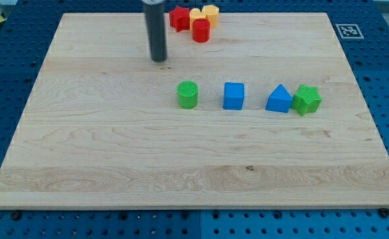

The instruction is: Nudge the group of blocks right a bit

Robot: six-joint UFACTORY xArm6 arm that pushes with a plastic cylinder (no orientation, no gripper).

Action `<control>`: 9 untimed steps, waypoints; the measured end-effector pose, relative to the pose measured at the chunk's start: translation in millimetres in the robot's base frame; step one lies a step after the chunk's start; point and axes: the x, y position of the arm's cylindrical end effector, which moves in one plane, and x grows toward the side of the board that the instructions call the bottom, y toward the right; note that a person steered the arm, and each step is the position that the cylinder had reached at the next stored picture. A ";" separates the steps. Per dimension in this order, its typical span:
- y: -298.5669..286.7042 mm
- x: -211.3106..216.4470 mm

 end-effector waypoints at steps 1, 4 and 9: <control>-33.3 -66.8; -13.3 -122.2; 108.6 -107.1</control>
